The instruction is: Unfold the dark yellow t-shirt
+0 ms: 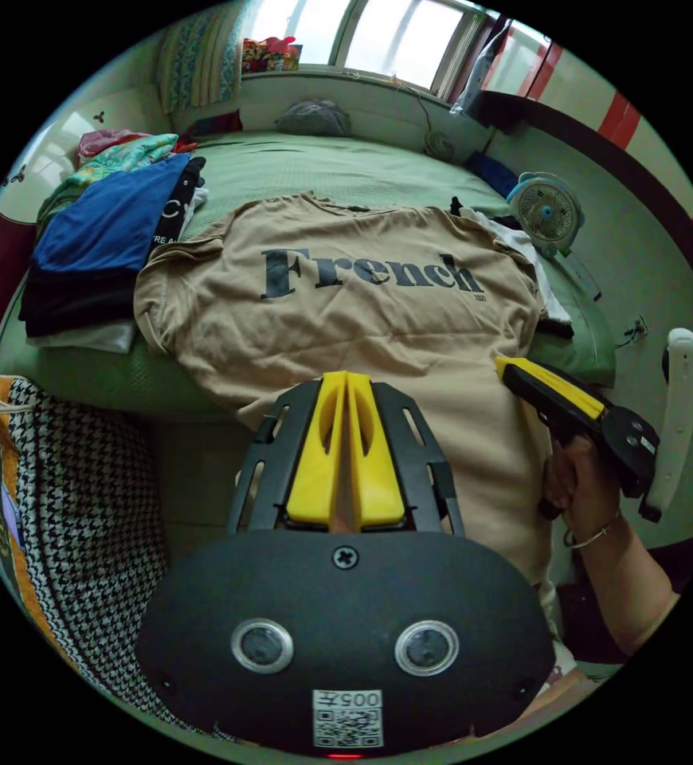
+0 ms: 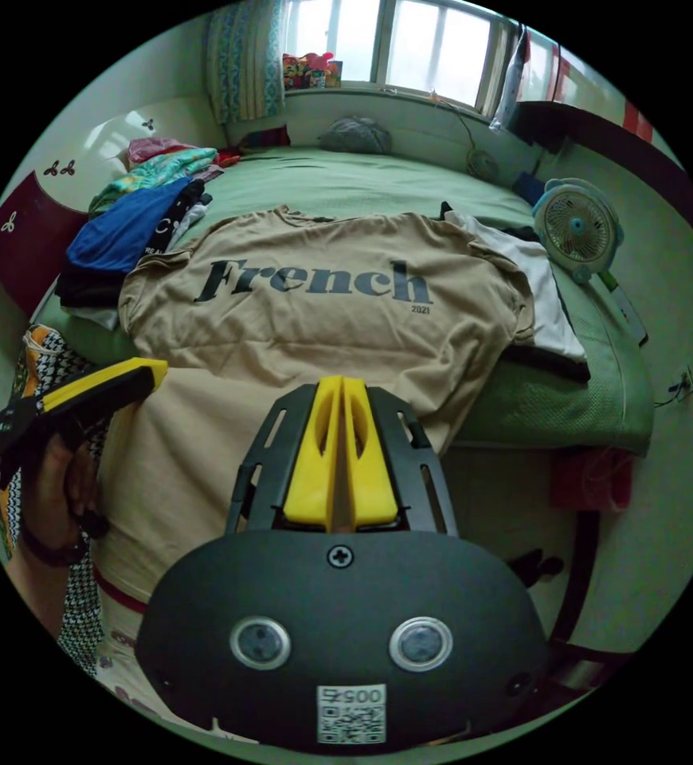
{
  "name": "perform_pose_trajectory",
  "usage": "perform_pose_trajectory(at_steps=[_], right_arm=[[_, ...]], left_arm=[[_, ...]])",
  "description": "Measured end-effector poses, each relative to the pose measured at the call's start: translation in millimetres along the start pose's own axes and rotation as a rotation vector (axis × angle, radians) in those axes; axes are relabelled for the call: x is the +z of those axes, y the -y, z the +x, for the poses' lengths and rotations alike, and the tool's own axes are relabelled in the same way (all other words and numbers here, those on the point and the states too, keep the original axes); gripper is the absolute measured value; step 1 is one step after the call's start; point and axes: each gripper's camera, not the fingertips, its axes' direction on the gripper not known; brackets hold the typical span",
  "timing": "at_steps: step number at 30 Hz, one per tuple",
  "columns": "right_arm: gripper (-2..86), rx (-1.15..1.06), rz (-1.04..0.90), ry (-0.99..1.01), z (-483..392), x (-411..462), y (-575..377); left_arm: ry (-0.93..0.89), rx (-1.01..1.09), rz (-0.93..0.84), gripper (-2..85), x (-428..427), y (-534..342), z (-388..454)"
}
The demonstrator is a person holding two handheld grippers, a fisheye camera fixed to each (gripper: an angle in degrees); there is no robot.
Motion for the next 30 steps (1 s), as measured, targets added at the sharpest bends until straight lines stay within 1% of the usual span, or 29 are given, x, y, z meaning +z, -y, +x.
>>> perform_pose_trajectory(at_steps=[9,15,18,20,22,25,28,30], right_arm=[[-1.4,-0.004,0.0,-0.007,11,-5,23],[-1.3,0.008,0.0,0.009,26,-9,41],[-1.2,0.014,-0.019,0.056,37,-10,55],[-1.2,-0.004,-0.053,0.084,44,-11,68],[-1.2,-0.054,-0.062,0.071,46,-14,77],[-1.1,-0.116,0.041,0.025,49,-31,92],[-1.0,-0.097,0.044,0.055,62,-38,120],[-1.0,-0.094,0.039,0.078,70,-37,139]], left_arm=[[0.02,0.007,0.001,-0.6,-16,25,-8],[-0.033,0.006,-0.03,-0.5,-24,50,-17],[-0.065,-0.013,-0.067,-0.4,-32,62,-25],[-0.082,0.006,-0.057,-0.3,-42,68,-28],[-0.073,0.033,-0.017,-0.2,-58,77,-33],[-0.051,0.027,-0.008,-0.1,-70,97,-46],[-0.036,0.011,-0.011,0.4,-76,124,-65],[-0.021,0.0,0.021,0.9,-78,139,-78]])
